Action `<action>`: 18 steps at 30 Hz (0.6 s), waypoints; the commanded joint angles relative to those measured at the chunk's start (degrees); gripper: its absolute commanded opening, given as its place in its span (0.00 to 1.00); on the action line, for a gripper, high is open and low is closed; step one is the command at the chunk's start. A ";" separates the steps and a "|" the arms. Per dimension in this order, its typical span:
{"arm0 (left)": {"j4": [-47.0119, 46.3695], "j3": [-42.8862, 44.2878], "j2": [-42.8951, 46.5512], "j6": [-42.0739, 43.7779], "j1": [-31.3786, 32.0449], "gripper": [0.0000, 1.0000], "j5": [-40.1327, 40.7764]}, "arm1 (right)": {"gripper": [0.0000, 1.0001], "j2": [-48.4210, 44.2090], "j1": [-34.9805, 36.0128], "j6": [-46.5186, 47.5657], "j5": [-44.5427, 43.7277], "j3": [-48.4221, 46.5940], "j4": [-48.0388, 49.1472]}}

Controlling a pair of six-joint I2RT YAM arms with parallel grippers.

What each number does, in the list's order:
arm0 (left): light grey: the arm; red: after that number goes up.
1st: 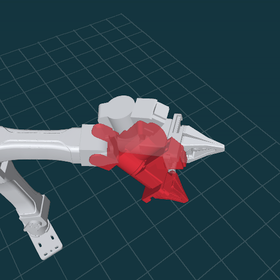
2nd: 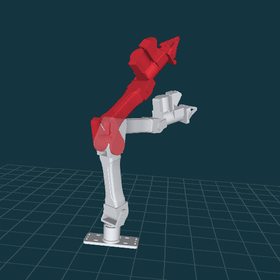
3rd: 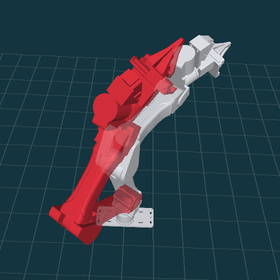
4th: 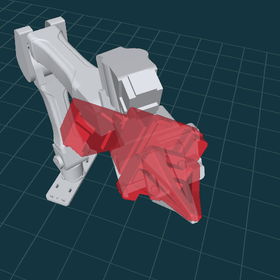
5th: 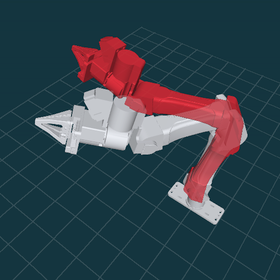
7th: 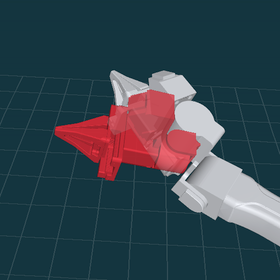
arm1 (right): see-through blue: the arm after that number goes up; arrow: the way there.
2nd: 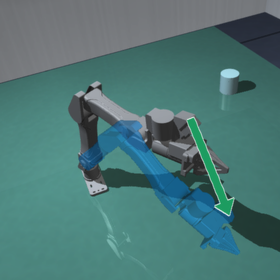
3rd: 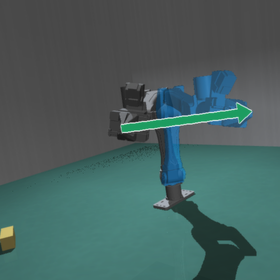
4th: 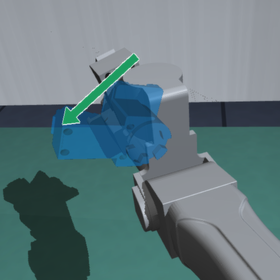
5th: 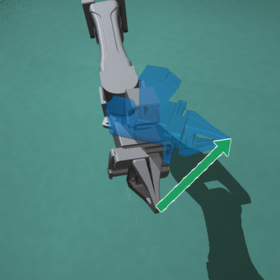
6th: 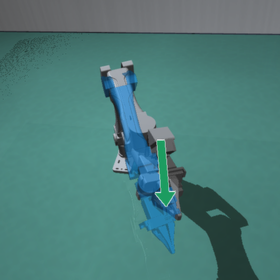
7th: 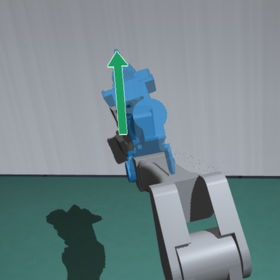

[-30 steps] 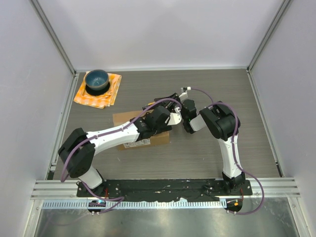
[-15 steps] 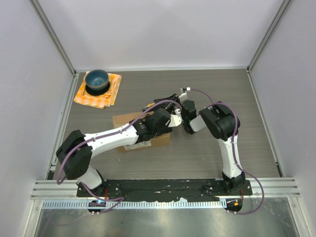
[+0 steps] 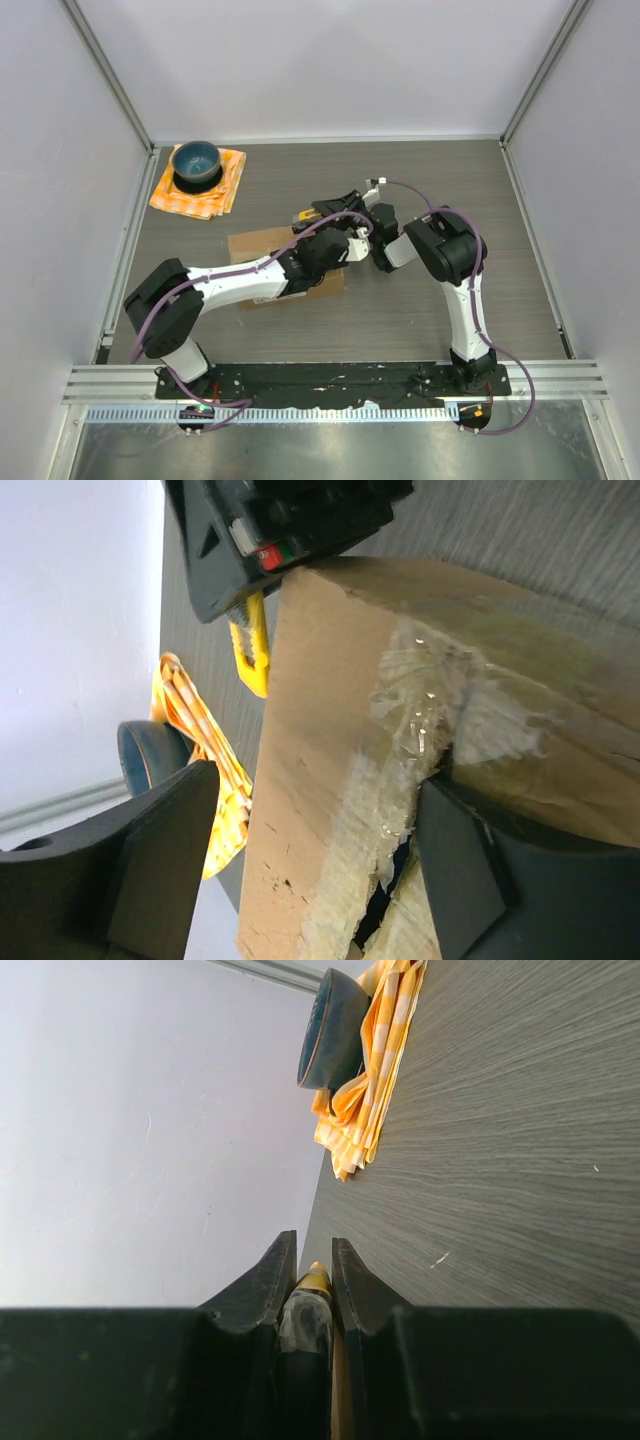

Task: Unpack the express box
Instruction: Adjust the express box at the center of the board.

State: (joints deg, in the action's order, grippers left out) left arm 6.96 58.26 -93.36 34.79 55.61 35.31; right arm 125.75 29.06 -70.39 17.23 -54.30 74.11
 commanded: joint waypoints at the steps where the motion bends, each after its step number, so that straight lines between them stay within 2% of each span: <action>1: -5.37 -3.50 -1.83 3.44 0.55 0.68 1.60 | 0.01 -2.27 1.00 1.92 1.49 2.36 -1.86; 3: -6.70 -3.16 -0.69 5.28 0.55 0.58 2.48 | 0.01 -2.27 1.09 2.10 1.75 2.62 -1.86; 7: -8.28 -2.10 -0.15 7.93 0.55 0.48 3.54 | 0.01 -2.09 1.61 2.10 2.10 3.06 -1.51; 8: -8.98 -2.18 -0.24 8.28 0.55 0.43 3.80 | 0.01 -2.09 1.79 2.10 2.28 3.32 -1.42; 9: -9.24 -2.27 -0.33 8.72 0.55 0.33 3.80 | 0.01 -2.27 1.96 2.10 2.45 3.50 -1.16; 12: -10.56 -2.97 -1.12 8.81 0.46 0.19 4.15 | 0.01 -3.32 2.41 2.27 2.45 5.08 -0.81; 15: -11.88 -3.68 -1.47 8.98 0.02 0.09 4.15 | 0.01 -4.46 2.58 2.28 2.45 8.06 0.50; 18: -12.06 -3.85 -1.21 9.16 -0.59 0.06 3.80 | 0.01 -6.92 2.58 2.80 2.19 12.02 1.48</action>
State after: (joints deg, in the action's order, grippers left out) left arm 2.35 54.50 -94.04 44.18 57.08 38.68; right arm 122.34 29.15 -69.95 13.98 -48.21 75.75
